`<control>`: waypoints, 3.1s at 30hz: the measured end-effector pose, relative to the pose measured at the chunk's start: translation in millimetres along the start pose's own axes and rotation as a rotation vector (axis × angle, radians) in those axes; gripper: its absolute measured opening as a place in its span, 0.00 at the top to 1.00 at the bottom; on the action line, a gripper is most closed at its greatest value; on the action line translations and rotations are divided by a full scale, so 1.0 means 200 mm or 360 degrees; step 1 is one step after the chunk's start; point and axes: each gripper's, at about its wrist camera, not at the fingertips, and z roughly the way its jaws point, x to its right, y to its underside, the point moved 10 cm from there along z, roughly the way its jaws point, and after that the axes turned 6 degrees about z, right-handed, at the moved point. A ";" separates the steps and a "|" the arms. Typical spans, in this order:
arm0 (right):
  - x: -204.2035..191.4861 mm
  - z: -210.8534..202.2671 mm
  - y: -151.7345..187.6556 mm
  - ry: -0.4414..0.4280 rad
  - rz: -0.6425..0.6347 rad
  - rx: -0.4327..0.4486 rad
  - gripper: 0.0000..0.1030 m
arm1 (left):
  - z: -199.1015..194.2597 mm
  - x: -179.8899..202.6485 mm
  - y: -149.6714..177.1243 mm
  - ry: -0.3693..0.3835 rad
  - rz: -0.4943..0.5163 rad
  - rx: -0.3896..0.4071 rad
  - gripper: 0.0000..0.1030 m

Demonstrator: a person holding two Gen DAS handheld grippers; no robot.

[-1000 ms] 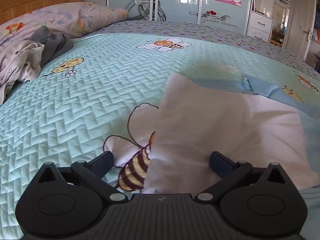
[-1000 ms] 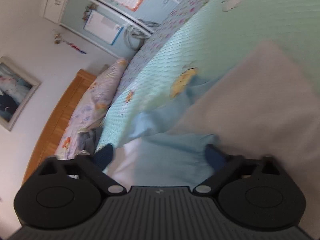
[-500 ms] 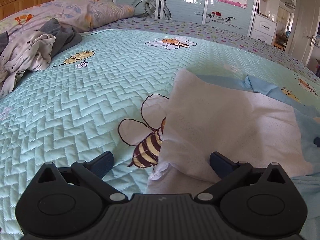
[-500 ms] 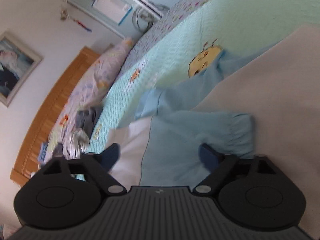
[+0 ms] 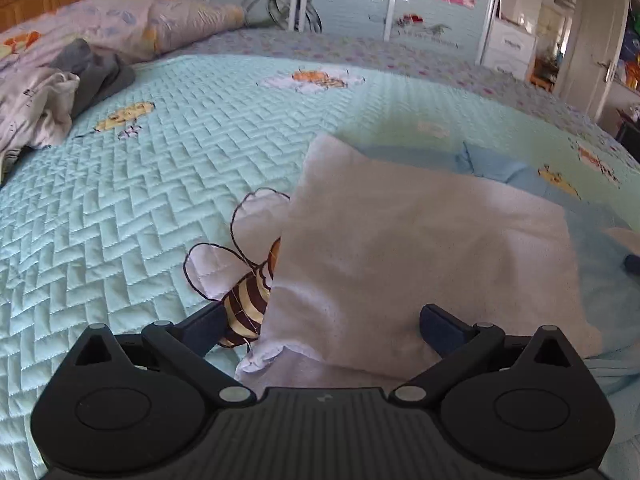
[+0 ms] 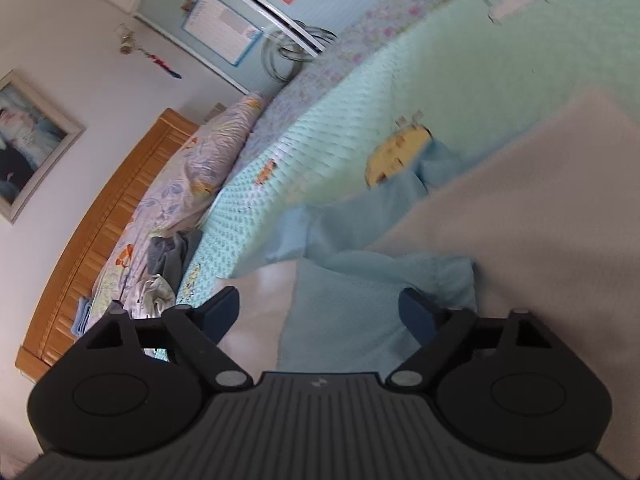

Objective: Fold clothes

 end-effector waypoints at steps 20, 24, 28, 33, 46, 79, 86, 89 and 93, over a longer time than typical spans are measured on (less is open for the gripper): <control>0.13 0.20 -0.34 0.0242 0.0140 -0.0257 0.12 | 0.02 0.01 -0.01 -0.0043 0.0052 0.0105 0.00; 0.16 0.19 -0.30 0.0264 0.0135 -0.0365 0.10 | 0.02 0.01 -0.01 -0.0045 0.0057 0.0106 0.00; 0.17 0.25 -0.26 0.0268 0.0086 -0.0509 0.05 | 0.02 0.03 0.00 -0.0056 0.0061 0.0105 0.00; 0.14 0.28 -0.31 0.0107 0.0142 -0.0448 0.03 | 0.03 0.03 0.00 -0.0060 0.0068 0.0108 0.00; 0.13 0.35 -0.41 -0.0209 0.0332 -0.0327 0.00 | 0.04 0.02 0.00 -0.0073 0.0086 0.0115 0.00; 0.15 0.41 -0.41 -0.0166 0.0413 -0.0366 0.00 | 0.02 0.03 0.00 -0.0068 0.0081 0.0117 0.00; 0.27 0.27 -0.53 -0.0270 0.0737 0.0051 0.01 | 0.02 0.03 0.01 -0.0066 0.0079 0.0118 0.00; 0.27 0.24 -0.54 -0.0151 0.0679 -0.0032 0.01 | 0.02 0.03 0.01 -0.0062 0.0075 0.0117 0.00; 0.24 0.17 -0.57 0.0088 0.0497 -0.0036 0.00 | 0.02 0.03 0.01 -0.0063 0.0076 0.0117 0.00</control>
